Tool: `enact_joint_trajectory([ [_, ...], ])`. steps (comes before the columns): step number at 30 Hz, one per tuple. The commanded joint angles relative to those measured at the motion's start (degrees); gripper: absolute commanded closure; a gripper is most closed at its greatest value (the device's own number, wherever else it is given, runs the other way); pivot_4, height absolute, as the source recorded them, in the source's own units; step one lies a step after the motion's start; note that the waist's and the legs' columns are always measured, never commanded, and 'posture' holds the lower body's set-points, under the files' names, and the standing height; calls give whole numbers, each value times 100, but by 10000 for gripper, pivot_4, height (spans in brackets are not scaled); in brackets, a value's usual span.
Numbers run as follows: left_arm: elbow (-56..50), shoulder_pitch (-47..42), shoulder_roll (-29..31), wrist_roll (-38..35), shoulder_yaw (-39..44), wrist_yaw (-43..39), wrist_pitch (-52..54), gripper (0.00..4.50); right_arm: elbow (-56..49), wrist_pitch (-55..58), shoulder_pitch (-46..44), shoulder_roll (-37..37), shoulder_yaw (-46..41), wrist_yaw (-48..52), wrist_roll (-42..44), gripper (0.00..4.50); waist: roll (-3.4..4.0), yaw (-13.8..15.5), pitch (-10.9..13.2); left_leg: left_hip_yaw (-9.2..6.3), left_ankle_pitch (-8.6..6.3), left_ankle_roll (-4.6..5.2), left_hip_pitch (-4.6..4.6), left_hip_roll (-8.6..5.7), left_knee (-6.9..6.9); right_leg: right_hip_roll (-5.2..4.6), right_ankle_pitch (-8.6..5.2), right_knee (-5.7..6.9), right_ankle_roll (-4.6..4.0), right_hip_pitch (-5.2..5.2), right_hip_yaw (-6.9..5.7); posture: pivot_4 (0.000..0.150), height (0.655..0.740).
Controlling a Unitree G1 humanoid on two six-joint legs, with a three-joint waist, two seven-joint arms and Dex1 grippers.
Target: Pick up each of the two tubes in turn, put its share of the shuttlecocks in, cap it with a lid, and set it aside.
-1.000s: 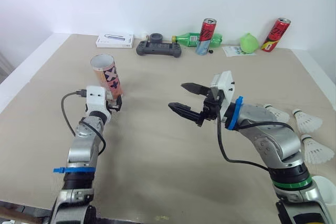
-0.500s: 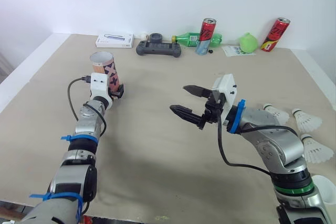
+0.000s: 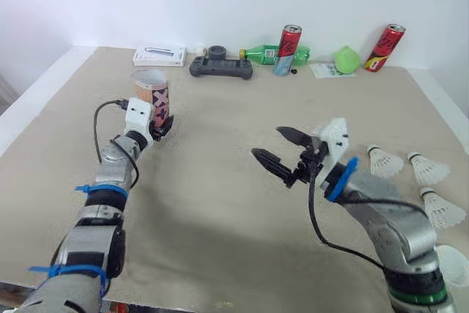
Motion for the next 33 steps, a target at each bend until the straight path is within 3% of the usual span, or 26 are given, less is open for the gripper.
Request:
enact_joint_trajectory([
  [1, -2337, 159, 748, -20, -686, -1527, 1020, 14210, -829, -519, 900, 277, -467, -1050, -941, 0, 0, 2, 0, -3, 4, -8, -9, 0, 0, 0, 0, 1, 0, -9, -1, 1500, 7395],
  [5, -3397, 67, 1615, 248, -1382, -2736, 1870, 14210, -1152, -807, 1915, 498, -537, -1773, -1920, 0, 5, -5, -2, -6, 15, -31, -1, -3, -3, 12, 1, 8, -5, -9, -4, 1500, 7395],
  [9, -3713, -116, 2116, 699, -2013, -3480, 2076, 14210, -954, -721, 2128, 813, -779, -2427, -2481, 0, 15, -39, -5, 8, 24, -25, 33, 0, -3, 1, -6, 10, -46, 6, -2, 1500, 7395],
  [15, -4301, 80, 2132, 1053, -2610, -3967, 2420, 14210, -306, -321, 1761, 1134, -1091, -2865, -2755, 0, 15, -52, -4, 6, 45, -20, 29, 19, -2, 2, -6, 7, -46, 2, -5, 1500, 7395],
  [22, -4237, 205, 1928, 1340, -2887, -3923, 2436, 14210, 781, -467, 1056, 1186, -1379, -2986, -2823, 0, 22, -97, -9, -1, 34, -2, 18, 11, -9, 27, -1, 14, -45, -1, 4, 1500, 7395],
  [31, -4113, 307, 1711, 1469, -2871, -3914, 2347, 14210, 3071, -1181, -103, 1129, -1705, -3018, -2702, 0, 40, -140, -17, 0, 36, 5, 25, -15, -10, 15, 6, 15, -33, 10, 9, 1500, 7395],
  [33, -4112, 325, 1680, 1499, -2853, -3906, 2344, 14530, 3463, -1370, -288, 1101, -1767, -3013, -2685, 5404, 40, -139, -17, 0, 48, 24, 25, -26, -9, 12, 6, 15, -33, 15, 25, 1500, 7395],
])
